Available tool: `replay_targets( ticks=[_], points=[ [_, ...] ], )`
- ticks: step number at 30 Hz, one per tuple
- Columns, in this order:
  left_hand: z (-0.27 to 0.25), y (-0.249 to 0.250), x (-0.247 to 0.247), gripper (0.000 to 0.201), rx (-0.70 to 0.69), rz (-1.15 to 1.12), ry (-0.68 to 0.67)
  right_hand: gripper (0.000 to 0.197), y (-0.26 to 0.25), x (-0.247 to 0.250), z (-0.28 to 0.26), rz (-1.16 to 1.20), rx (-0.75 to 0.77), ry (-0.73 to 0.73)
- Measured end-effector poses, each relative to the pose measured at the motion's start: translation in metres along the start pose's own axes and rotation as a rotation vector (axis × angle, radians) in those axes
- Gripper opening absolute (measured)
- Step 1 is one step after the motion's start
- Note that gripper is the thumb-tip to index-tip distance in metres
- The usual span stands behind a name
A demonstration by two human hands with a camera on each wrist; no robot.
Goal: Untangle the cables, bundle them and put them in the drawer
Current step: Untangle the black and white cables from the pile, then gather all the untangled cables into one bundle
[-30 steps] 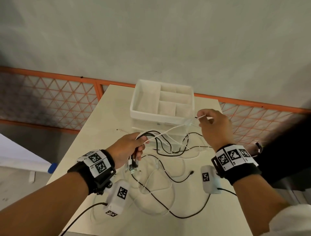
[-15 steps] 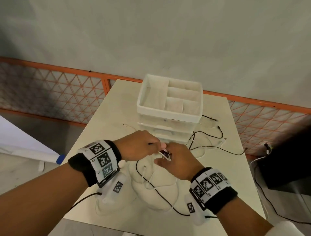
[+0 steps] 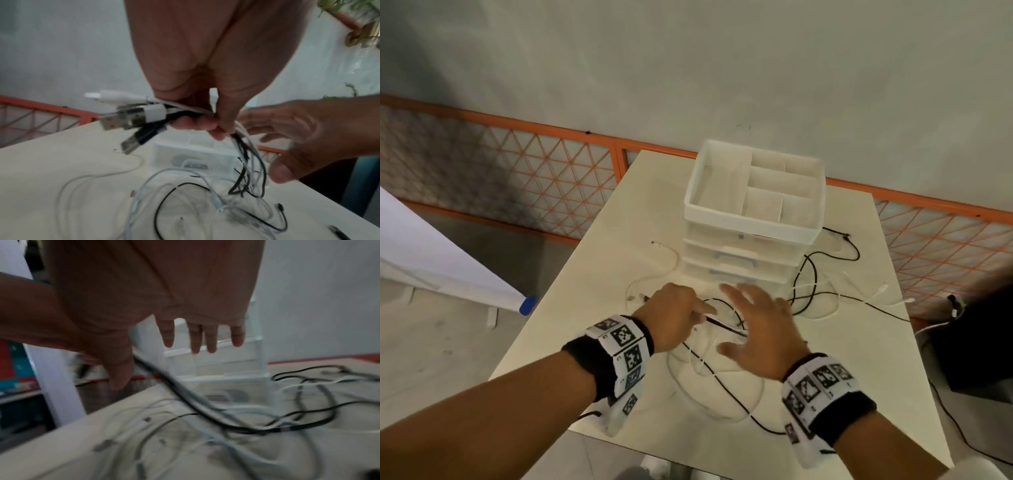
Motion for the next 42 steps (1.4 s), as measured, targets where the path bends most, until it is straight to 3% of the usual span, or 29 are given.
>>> replay_targets(
  ticks=[2,3,4,6,7,9,11,13,15,16,19,22,26,30,33,35,37,39,42],
  points=[
    [-0.001,0.021,-0.001,0.027,-0.151,-0.081,0.032,0.053,-0.019,-0.012,0.004,0.262,-0.022,0.016],
    [-0.002,0.025,0.002,0.026,-0.22,-0.06,0.111,0.035,-0.016,-0.015,0.008,0.328,-0.094,0.054],
    [-0.002,0.023,0.009,0.026,-0.24,0.003,0.237,0.029,-0.008,-0.017,0.011,0.367,-0.184,0.071],
    [-0.003,-0.001,0.024,0.029,-0.103,0.083,0.473,0.035,0.01,-0.013,0.013,0.422,-0.353,0.079],
    [-0.004,-0.019,0.026,0.026,0.026,0.061,0.478,0.036,0.02,-0.009,0.012,0.461,-0.422,0.095],
    [-0.009,-0.06,0.005,0.012,0.368,0.022,0.232,0.037,0.034,-0.001,0.009,0.563,-0.508,0.142],
    [-0.024,-0.09,-0.025,0.017,0.592,0.087,-0.051,0.038,0.042,-0.002,0.005,0.67,-0.556,0.156],
    [-0.036,-0.11,-0.045,0.032,0.755,0.097,-0.147,0.038,0.044,-0.007,0.002,0.734,-0.577,0.14],
    [-0.04,-0.122,-0.062,0.045,0.877,0.048,-0.14,0.037,0.043,-0.008,0.0,0.755,-0.578,0.13],
    [-0.04,-0.123,-0.068,0.042,0.914,0.018,-0.133,0.037,0.042,-0.008,-0.002,0.765,-0.57,0.132],
    [-0.036,-0.124,-0.079,0.019,0.918,0.059,-0.142,0.04,0.041,-0.009,-0.007,0.791,-0.564,0.128],
    [-0.037,-0.121,-0.077,0.015,0.936,0.044,-0.116,0.039,0.043,-0.01,-0.013,0.809,-0.585,0.124],
    [-0.026,-0.101,-0.073,0.019,1.002,-0.411,-0.127,0.034,0.045,0.0,-0.017,0.878,-0.608,0.139],
    [0.012,-0.036,-0.027,0.008,0.759,-0.845,-0.116,0.028,0.034,0.016,-0.011,0.998,-0.618,0.189],
    [0.025,0.004,-0.004,0.012,0.576,-0.932,-0.126,0.023,0.015,0.027,-0.001,1.106,-0.579,0.192],
    [0.03,0.01,0.006,0.012,0.53,-0.896,-0.053,0.024,0.003,0.033,0.005,1.11,-0.501,0.168],
    [0.035,0.002,0.019,0.01,0.564,-0.922,0.068,0.027,0.0,0.038,0.008,1.061,-0.445,0.173],
    [0.038,-0.012,0.034,0.007,0.677,-1.112,0.181,0.028,0.006,0.041,0.007,0.953,-0.4,0.196],
    [0.039,-0.035,0.061,0.016,0.841,-1.386,0.362,0.025,0.022,0.04,-0.003,0.858,-0.397,0.204]
  ],
)
Point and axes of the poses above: each hand's wrist, its own z-axis towards the middle knuckle, its own x-axis out of the back of the hand, y = z × x, the point moved 8 cm from there along z, towards the middle knuckle, and after that the axes turned 12 degrees about y, right-handed, at the moved point
